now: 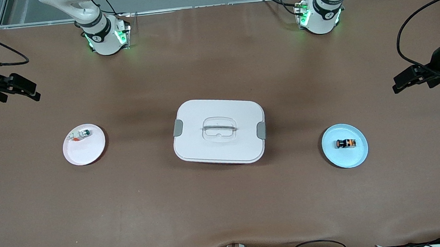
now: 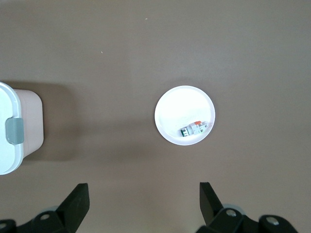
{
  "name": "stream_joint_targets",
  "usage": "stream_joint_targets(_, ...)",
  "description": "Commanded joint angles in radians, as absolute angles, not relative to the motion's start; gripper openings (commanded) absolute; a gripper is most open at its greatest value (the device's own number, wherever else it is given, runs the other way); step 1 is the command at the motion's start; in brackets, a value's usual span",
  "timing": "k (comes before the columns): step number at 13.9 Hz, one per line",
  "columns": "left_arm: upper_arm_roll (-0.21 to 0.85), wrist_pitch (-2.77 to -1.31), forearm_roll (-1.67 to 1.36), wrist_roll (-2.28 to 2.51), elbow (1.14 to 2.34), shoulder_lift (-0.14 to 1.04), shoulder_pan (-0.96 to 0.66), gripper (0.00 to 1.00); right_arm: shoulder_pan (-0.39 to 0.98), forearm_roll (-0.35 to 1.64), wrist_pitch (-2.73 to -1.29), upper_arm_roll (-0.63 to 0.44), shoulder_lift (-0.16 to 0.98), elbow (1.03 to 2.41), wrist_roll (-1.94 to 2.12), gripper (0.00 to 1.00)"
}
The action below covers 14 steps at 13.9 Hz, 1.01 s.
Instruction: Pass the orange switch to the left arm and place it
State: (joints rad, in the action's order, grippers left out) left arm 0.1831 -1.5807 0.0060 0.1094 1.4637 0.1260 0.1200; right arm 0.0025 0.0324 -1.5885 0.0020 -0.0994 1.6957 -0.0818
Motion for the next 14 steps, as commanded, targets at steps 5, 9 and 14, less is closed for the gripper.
stream_joint_targets(5,0.189,-1.554,0.026,0.084,1.436,0.147,0.117,1.00,0.011,0.018,-1.598,0.003,-0.127,1.721,-0.100,1.00)
stream_joint_targets(9,0.189,-1.554,0.026,0.083,1.434,0.147,0.118,1.00,0.011,0.018,-1.597,0.005,-0.127,1.721,-0.100,1.00)
stream_joint_targets(14,0.189,-1.554,0.026,0.083,1.434,0.147,0.118,1.00,0.011,0.018,-1.597,0.005,-0.127,1.721,-0.100,1.00)
